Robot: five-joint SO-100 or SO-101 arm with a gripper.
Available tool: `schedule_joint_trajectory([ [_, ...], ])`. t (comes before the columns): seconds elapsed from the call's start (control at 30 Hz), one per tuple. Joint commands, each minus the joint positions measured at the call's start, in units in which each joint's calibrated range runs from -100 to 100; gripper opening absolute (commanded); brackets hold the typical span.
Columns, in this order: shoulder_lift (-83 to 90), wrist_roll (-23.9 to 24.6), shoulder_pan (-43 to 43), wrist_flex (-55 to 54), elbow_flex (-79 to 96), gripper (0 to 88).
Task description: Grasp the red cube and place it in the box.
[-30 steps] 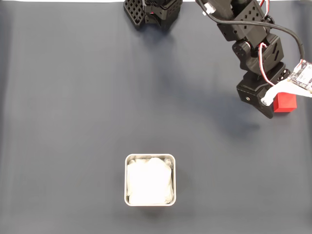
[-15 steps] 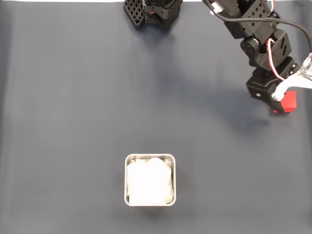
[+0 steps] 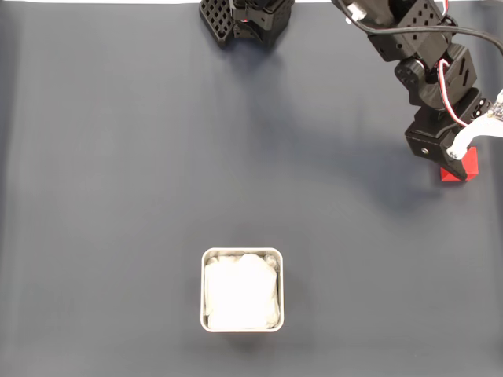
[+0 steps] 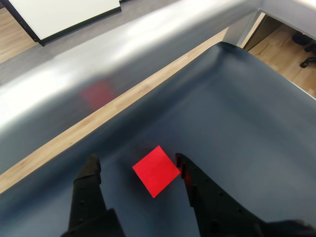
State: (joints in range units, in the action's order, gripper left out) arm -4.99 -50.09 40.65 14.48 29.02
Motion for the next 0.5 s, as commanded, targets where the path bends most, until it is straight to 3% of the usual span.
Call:
schedule_joint_trajectory([
  [0.0,0.6,0.1,-0.1,-1.0,-2.4,35.7],
  [0.47,2.7,-0.1,-0.2,-0.3,1.7,35.7],
])
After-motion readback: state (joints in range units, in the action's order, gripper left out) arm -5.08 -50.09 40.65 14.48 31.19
